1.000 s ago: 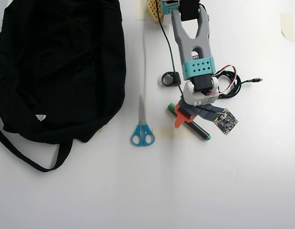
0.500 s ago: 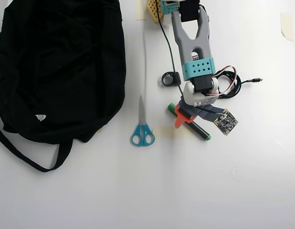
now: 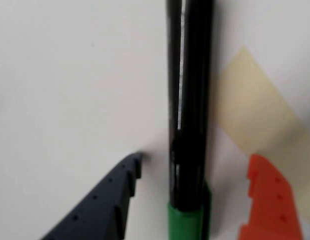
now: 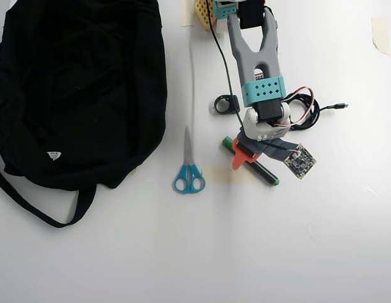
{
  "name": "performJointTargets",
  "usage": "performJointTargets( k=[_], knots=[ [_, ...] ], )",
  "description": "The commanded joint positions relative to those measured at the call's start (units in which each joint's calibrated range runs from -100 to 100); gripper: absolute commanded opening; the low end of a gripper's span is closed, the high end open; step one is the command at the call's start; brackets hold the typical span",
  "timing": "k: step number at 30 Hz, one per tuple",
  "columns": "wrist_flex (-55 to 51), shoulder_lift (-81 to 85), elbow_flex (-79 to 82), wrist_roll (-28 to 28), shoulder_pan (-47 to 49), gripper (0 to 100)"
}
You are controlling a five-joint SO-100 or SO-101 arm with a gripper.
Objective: Put the green marker into the black bag
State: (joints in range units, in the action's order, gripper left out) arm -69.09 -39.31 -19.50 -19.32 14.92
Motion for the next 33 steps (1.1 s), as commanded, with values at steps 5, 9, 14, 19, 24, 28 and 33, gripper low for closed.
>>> performJointTargets(
  k=[5, 9, 14, 19, 24, 28, 33],
  knots=[
    [0.87, 0.31, -3.05, 0.60, 0.42, 15],
    [0.95, 0.31, -3.23, 0.60, 0.42, 11],
    [1.21, 0.31, -3.23, 0.60, 0.42, 9],
    [1.30, 0.31, -3.23, 0.60, 0.42, 8],
    [1.30, 0.31, -3.23, 0.60, 0.42, 5],
    [1.64, 0.31, -3.23, 0.60, 0.42, 3],
    [1.64, 0.22, -3.23, 0.60, 0.42, 2]
  ],
)
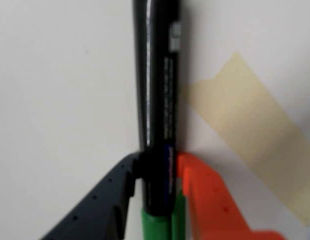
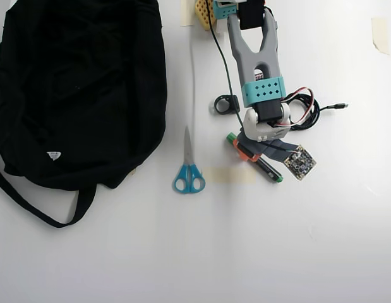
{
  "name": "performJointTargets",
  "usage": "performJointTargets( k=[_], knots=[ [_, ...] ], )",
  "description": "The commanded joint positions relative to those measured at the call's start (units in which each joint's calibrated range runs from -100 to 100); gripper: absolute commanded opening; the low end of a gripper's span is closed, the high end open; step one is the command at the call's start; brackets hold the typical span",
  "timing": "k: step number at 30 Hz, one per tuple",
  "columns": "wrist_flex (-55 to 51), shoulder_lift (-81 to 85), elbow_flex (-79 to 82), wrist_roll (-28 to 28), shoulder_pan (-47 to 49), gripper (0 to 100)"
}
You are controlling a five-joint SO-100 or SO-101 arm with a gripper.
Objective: Put the green marker into the black bag
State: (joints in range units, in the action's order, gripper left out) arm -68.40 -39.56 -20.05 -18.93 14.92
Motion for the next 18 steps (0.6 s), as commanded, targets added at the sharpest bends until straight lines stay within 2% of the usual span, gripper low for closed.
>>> performJointTargets(
  k=[1, 18],
  knots=[
    [0.96, 0.47, -2.68, 0.21, 0.42, 2],
    [0.27, 1.72, -2.77, 1.04, 0.42, 2]
  ],
)
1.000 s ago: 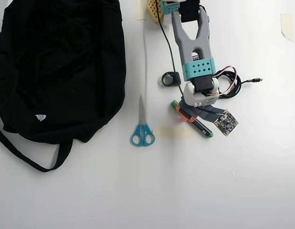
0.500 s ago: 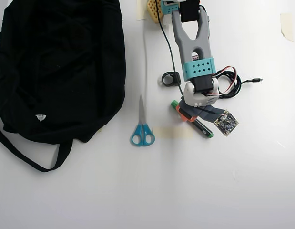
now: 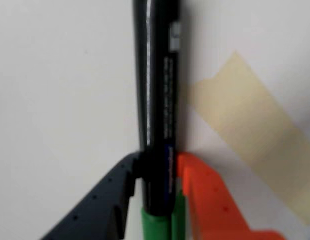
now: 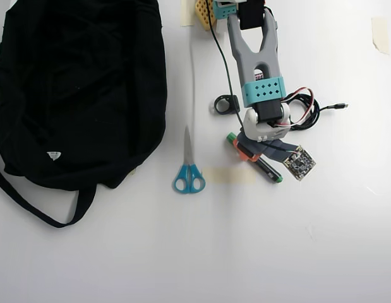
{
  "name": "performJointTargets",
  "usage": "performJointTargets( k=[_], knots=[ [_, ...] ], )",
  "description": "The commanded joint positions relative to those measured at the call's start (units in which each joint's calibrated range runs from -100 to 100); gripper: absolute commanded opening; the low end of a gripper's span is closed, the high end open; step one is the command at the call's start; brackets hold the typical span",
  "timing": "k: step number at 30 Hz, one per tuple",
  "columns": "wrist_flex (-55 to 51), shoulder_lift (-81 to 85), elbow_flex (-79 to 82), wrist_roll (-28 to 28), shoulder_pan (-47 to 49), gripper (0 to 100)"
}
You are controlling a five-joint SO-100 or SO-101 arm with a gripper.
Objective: Put the green marker into the black bag
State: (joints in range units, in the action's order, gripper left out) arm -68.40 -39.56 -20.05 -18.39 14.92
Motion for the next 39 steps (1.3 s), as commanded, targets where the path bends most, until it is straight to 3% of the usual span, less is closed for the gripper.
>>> performJointTargets(
  k=[1, 18, 25, 39],
  knots=[
    [0.18, 1.72, -2.77, 0.72, 0.49, 2],
    [-13.51, 1.80, -16.97, 0.93, 0.57, 2],
    [-20.40, 1.88, -21.91, 5.07, 0.49, 2],
    [-24.97, 1.88, -27.84, 4.91, 0.79, 2]
  ],
)
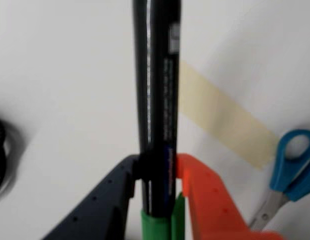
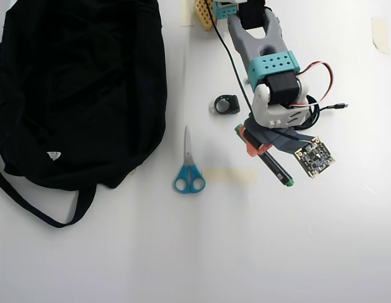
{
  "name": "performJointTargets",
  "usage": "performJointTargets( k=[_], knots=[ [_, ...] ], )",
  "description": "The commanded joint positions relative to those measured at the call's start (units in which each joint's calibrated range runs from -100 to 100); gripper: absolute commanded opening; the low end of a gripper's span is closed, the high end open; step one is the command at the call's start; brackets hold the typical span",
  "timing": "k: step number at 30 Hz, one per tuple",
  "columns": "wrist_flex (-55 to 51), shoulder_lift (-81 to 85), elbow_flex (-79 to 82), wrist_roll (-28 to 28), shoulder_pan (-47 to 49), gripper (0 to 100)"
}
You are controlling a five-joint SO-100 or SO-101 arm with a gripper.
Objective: Put the green marker into the black bag
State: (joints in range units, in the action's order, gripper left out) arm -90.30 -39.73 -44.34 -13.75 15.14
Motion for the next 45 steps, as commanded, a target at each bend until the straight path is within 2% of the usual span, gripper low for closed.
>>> performJointTargets(
  k=[1, 5, 13, 19, 30, 32, 36, 45],
  knots=[
    [-4.71, 2.05, -4.27, 0.32, 0.57, 2],
    [-8.67, 3.21, -8.31, 0.38, 0.87, 2],
    [-8.67, 11.84, -5.88, 0.11, 0.80, 2],
    [-6.00, 18.90, 8.76, -0.10, 0.42, 2],
    [9.68, 29.19, 32.21, 0.38, -0.33, 2],
    [10.28, 30.85, 34.73, 0.59, -1.00, 2],
    [9.76, 36.32, 40.12, 6.83, -3.39, 2],
    [10.28, 47.19, 51.35, 7.40, -6.83, 2]
  ],
)
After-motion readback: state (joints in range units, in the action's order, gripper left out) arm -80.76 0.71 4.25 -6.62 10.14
